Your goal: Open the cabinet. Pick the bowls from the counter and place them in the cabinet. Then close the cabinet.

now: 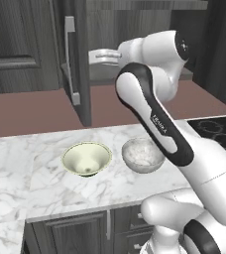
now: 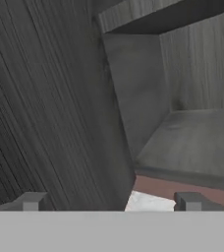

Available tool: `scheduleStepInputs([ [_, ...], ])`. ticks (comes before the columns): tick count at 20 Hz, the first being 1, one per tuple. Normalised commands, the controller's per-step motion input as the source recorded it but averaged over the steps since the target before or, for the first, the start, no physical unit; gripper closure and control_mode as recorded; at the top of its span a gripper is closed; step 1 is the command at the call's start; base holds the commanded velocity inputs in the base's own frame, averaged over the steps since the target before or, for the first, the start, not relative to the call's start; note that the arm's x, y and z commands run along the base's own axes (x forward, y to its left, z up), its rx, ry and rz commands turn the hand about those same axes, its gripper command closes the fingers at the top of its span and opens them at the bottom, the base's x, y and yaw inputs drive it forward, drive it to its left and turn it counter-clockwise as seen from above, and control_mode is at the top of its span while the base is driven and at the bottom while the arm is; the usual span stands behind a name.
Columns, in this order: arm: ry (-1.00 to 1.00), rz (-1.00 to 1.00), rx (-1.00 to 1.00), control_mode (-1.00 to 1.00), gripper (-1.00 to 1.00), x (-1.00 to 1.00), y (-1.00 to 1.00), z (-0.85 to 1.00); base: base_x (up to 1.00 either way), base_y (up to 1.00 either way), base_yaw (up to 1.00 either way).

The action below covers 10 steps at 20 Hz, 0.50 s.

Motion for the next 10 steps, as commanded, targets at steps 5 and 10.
scheduleStepInputs([
  [5,0.0,0.12,0.01,-1.0,-1.0,0.1,0.62,-0.25,0.0,0.0,0.0],
  [10,-0.1,0.04,-0.02,-1.0,-1.0,-0.12,0.12,-0.01,0.0,0.0,0.0],
])
